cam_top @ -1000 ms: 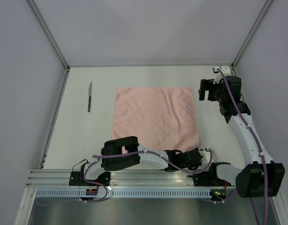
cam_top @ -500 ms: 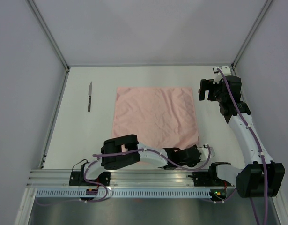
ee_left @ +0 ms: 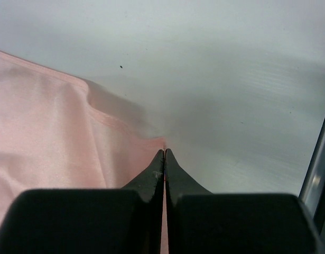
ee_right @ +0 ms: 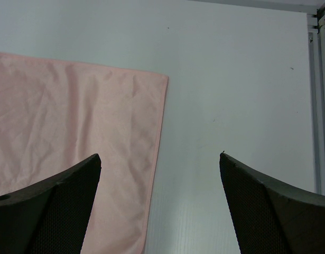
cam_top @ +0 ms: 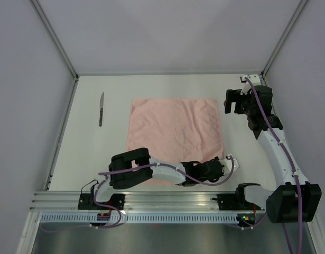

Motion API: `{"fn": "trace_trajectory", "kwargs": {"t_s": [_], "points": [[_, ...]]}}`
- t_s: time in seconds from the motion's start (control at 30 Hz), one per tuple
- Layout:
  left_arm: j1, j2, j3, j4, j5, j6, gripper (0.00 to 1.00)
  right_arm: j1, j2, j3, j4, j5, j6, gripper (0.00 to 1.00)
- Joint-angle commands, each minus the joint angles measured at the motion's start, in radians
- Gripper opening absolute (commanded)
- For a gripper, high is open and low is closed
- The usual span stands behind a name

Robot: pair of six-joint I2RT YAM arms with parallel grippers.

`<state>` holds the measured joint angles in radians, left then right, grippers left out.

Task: Fold the napkin, place the utensils inside, and roll it up
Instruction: Fold the napkin

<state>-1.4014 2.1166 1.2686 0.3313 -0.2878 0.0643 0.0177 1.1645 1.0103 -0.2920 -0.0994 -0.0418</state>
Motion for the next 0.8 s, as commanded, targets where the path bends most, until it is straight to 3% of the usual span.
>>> {"fn": "trace_trajectory", "kwargs": {"t_s": [0.0, 0.47, 0.6, 0.77], "points": [[0.008, -0.061, -0.005, 0.012, -0.022, 0.002, 0.02, 0.002, 0.0, 0.002, 0.014, 0.0, -0.004, 0.98], [0.041, -0.079, -0.017, -0.012, 0.027, -0.026, 0.04, 0.004, -0.002, 0.002, 0.014, 0.001, -0.007, 0.98], [0.033, -0.072, 0.001, -0.041, 0.061, -0.052, 0.31, 0.004, 0.0, 0.004, 0.013, 0.0, -0.009, 0.98], [0.001, -0.07, 0.0, -0.032, 0.059, -0.087, 0.52, 0.004, -0.002, 0.002, 0.014, 0.003, -0.01, 0.98]]}}
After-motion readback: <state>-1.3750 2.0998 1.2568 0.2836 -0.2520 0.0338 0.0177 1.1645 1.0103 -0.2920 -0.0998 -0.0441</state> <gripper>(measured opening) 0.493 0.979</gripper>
